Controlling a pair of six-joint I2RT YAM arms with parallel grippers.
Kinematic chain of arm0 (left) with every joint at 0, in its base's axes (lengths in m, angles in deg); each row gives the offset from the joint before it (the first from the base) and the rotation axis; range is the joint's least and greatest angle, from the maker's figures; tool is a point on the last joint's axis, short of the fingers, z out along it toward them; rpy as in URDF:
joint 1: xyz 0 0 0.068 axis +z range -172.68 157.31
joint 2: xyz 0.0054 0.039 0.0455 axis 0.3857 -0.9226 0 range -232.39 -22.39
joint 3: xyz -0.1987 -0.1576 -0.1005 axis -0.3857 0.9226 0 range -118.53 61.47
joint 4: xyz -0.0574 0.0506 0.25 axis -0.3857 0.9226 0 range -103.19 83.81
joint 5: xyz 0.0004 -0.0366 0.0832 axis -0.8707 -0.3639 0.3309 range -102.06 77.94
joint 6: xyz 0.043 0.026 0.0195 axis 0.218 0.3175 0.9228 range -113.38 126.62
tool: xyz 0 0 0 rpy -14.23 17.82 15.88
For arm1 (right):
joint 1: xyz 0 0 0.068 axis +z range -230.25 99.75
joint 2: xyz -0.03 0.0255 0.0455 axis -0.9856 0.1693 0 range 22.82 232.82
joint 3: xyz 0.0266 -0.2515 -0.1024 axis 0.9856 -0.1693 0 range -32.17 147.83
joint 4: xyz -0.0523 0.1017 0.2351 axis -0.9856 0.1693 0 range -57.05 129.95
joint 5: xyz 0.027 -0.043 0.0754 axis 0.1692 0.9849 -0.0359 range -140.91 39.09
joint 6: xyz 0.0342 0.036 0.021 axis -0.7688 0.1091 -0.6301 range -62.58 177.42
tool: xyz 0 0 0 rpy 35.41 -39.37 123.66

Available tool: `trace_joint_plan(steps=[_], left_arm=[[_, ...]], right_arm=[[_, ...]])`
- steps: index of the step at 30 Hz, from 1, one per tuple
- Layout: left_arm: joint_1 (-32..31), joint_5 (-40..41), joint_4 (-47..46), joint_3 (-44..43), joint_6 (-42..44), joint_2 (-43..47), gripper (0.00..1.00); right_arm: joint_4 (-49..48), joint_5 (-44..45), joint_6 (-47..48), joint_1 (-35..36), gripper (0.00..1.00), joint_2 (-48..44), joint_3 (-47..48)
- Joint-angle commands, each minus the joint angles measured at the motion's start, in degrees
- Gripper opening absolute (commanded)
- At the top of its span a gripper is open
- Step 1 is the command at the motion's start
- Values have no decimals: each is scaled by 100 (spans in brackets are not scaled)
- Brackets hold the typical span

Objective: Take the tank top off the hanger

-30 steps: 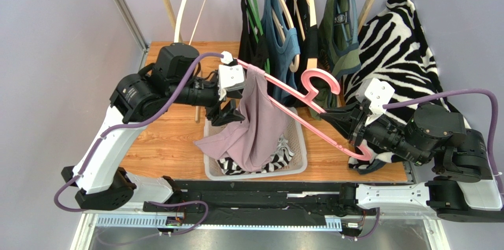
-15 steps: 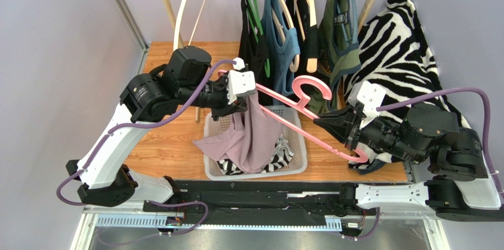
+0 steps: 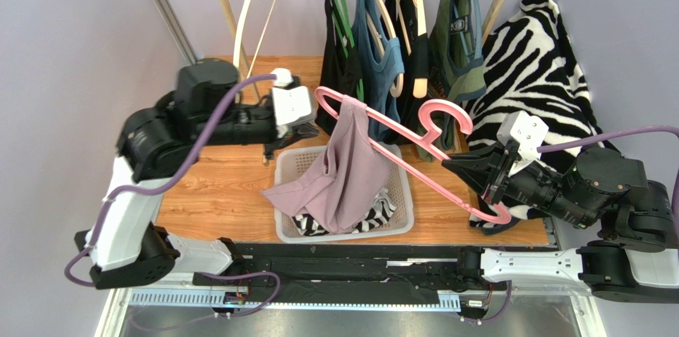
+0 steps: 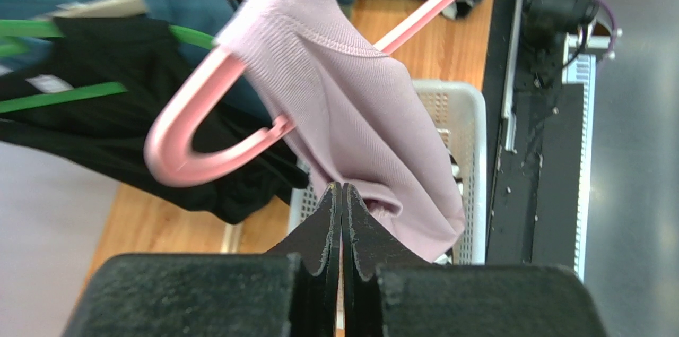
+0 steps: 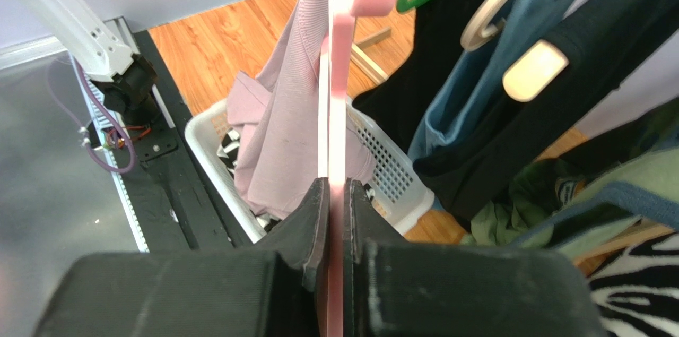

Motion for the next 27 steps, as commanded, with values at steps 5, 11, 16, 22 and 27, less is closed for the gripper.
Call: trace_joint_plan(steps=[5,11,16,22,27], left_arm=[[317,-829,-155,637,-312,630,13],[326,-895,-454,1632,-593,560,96],[318,-403,-831,1615,-821,410,97],[309,213,-1008,1624,-971,182,98],[274,433,-1096,1720,-1015,138,98]], right_arm=[[-183,186,-159,-16,0,-45,80],[-262,-61,-141,-16,0,236,327],[-315,-280,-168,-16,0,324,450],[-324,-430,-177,-16,0,447,591],[-429,-588,-203,-16,0,412,661]])
